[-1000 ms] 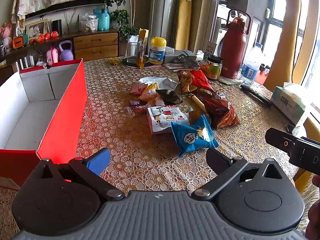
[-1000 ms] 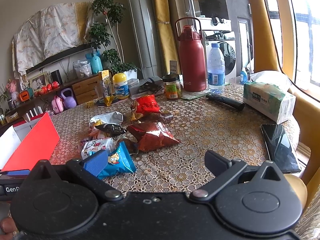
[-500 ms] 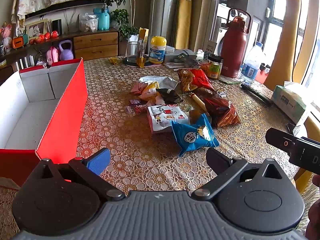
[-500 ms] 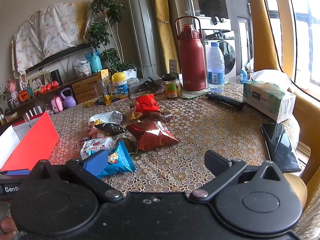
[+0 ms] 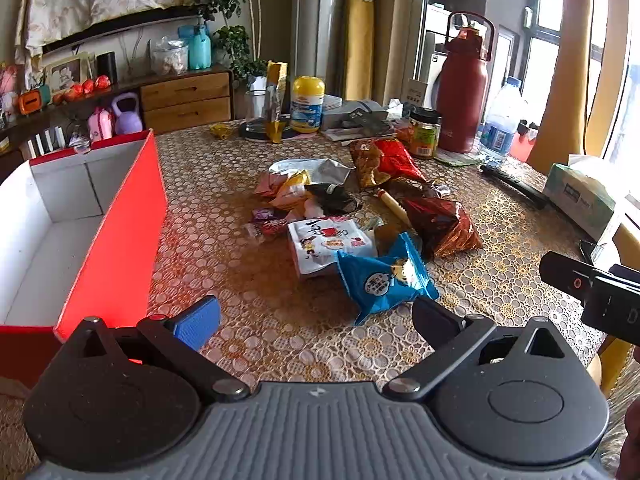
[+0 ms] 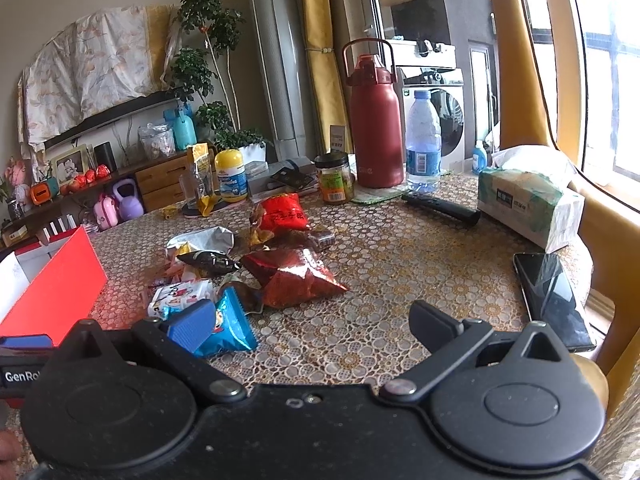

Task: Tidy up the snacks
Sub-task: 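Move left tool to blue cookie packet while right tool approaches red-brown chip bag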

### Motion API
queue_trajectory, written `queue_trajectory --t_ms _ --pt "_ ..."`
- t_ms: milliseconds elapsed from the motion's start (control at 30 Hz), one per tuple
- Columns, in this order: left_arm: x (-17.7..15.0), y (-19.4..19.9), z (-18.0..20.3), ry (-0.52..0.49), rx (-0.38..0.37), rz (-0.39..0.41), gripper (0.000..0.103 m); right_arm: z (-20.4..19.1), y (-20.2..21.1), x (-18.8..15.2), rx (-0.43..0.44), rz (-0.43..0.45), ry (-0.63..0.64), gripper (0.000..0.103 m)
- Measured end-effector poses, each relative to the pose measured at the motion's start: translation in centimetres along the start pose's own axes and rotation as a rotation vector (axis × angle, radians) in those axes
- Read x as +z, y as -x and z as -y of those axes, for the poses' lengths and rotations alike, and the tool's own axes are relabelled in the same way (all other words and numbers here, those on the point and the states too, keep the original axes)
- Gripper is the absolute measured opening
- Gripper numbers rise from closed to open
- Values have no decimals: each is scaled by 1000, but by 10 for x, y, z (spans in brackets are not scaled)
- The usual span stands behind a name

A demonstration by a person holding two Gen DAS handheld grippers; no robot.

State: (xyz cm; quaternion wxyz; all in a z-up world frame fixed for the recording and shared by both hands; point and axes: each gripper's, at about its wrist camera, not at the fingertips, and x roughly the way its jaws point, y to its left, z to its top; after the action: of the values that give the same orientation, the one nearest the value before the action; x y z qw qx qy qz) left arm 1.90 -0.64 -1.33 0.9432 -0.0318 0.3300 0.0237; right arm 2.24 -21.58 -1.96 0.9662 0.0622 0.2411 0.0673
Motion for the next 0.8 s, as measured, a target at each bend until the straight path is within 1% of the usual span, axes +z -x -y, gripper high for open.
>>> queue_trajectory --t_ms 200,400,633,800 --pt "7 -12 9 -17 -10 8 103 5 -2 2 -21 17 5 103" --pt "12 -30 20 -11 -27 -7 103 13 -5 6 -23 21 -8 103" --pt "14 -54 37 -16 -84 -12 103 20 -11 7 -22 36 -21 103" --pt "14 -74 45 3 -74 -37 103 27 -19 7 -15 31 -31 103"
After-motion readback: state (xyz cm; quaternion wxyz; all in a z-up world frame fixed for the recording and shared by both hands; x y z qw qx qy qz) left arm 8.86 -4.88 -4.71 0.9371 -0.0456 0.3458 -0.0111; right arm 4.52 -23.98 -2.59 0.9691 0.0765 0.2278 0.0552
